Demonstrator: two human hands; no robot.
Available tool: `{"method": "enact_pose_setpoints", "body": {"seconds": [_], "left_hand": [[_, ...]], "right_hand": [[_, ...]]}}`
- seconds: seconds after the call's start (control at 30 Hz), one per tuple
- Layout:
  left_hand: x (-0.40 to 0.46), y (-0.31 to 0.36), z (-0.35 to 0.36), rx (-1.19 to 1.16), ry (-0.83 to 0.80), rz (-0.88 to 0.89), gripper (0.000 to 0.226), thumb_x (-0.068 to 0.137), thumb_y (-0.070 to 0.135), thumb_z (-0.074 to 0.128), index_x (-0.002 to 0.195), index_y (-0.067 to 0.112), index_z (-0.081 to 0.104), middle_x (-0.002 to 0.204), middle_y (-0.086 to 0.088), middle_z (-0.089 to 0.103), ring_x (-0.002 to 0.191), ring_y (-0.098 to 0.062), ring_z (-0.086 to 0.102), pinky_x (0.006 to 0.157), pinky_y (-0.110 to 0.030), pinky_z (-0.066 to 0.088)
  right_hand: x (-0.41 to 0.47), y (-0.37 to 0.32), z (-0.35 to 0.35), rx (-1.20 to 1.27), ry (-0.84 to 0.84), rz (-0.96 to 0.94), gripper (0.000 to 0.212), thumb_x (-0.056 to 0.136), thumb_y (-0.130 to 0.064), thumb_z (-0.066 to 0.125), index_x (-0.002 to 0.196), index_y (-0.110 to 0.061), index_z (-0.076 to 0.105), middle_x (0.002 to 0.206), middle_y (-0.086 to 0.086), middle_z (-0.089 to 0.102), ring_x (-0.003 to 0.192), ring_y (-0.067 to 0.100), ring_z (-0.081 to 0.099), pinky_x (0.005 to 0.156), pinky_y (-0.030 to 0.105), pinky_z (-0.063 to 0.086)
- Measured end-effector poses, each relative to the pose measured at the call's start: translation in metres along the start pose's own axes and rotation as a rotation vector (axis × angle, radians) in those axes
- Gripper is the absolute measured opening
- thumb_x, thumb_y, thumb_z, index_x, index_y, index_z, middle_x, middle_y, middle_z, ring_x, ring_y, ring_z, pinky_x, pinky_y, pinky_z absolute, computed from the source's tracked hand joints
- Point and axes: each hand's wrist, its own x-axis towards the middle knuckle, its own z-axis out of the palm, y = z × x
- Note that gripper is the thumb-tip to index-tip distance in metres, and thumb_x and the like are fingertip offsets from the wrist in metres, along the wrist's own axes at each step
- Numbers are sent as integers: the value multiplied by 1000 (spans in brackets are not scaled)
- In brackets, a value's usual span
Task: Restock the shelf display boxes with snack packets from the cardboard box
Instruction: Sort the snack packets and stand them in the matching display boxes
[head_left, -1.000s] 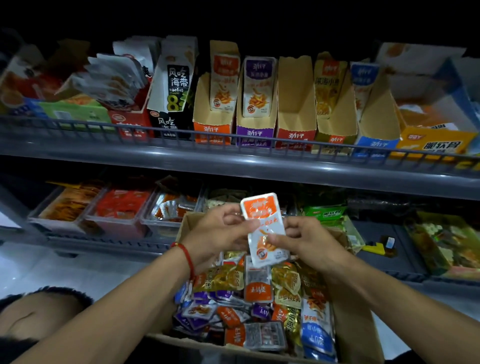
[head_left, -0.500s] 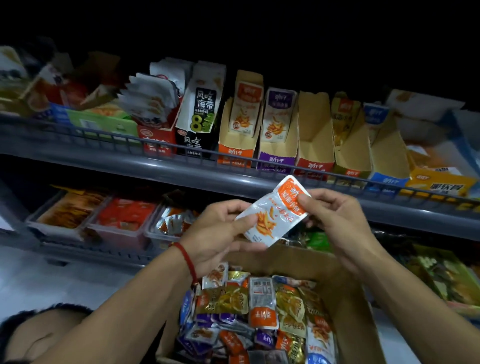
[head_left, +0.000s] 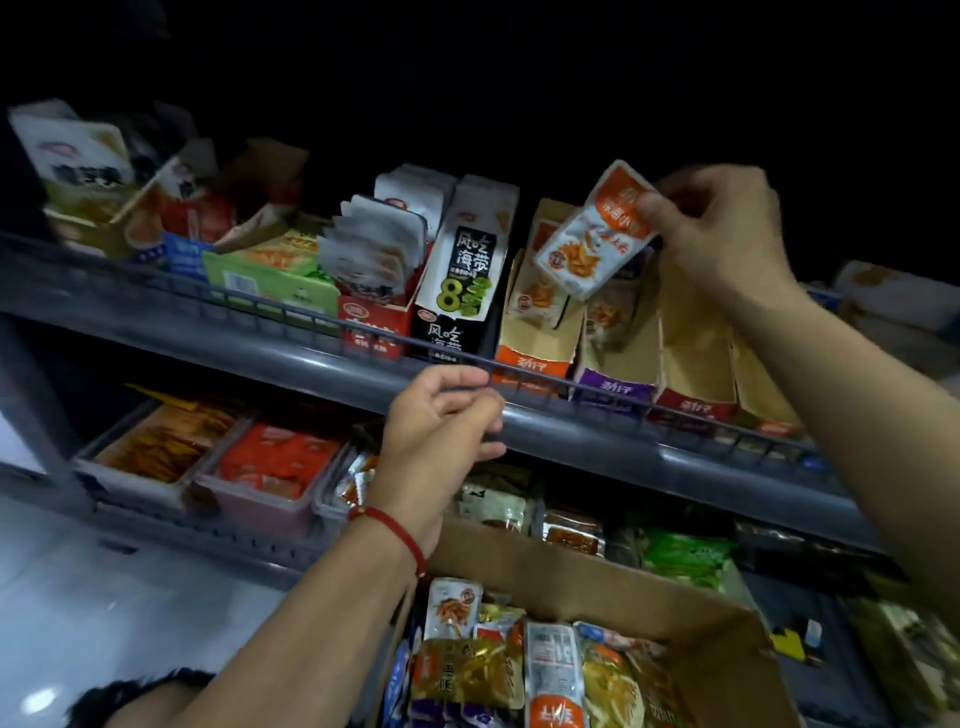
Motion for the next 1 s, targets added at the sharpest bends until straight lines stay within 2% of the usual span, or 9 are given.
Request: {"method": "enact_pose_setpoints", "body": {"seconds": [0.1,0.2,0.3,0.47,0.57,0.73,0.87,0.93,1.0], "left_hand": [[2,-1,-2,73,-3,-5,15,91,9,69,104,16,66,102,-9,72,90,-23,72,70,-32,62],[4,0,-3,124,-13,-16,17,91,9,68,104,19,66,101,-4,71,88,-21,72,72,-36,63],[6,-1,-3,174,-33,-9,17,91,10,67,103,22,66,103,-2,70,90,-20,71,75,-39,63],[8,-2,-4,184,-47,-13,17,91,11,68,101,24,66,103,-1,70,92,-18,70,72,-34,62],[9,-2,-4,187,-41,-5,15,92,12,67,101,24,66,103,-2,69,91,-18,70,70,-30,61],[8,-3,-2,186,-49,-16,16,92,12,66,102,25,65,103,-2,69,90,-19,70,72,-32,62],[6,-3,0,193,-54,-18,17,92,11,66,102,25,65,104,-2,68,89,-19,71,74,-34,62],[6,-3,0,199,-55,-24,17,92,11,65,103,25,64,104,-2,68,90,-19,70,74,-35,63],[6,-4,0,205,-58,-27,17,93,11,65,103,25,64,105,-2,68,91,-19,70,74,-35,63]], "right_hand": [[19,2,23,-104,-73,-25,28,101,-25,62,127,-17,67,126,3,68,116,16,63,90,23,47],[20,5,46,-177,-194,-23,30,103,-24,57,133,-19,61,131,6,65,119,21,62,93,30,51],[20,11,65,-236,-254,13,33,104,-23,55,136,-18,58,133,9,62,120,25,60,91,30,47],[29,23,83,-294,-299,103,31,103,-27,56,134,-22,57,115,7,63,103,24,64,87,36,53],[31,25,87,-332,-284,151,28,103,-27,56,130,-20,57,109,6,60,101,25,63,90,41,54],[27,22,85,-480,-269,1,33,103,-28,53,136,-23,50,124,14,54,108,35,58,92,49,52],[32,19,85,-485,-260,-91,31,104,-32,51,133,-19,52,130,16,53,113,35,56,93,46,52],[34,21,86,-531,-274,-113,35,105,-32,50,137,-18,50,134,18,50,117,37,54,96,46,50],[37,25,89,-550,-274,-113,37,105,-35,49,139,-21,45,135,17,48,115,37,54,92,44,49]]}}
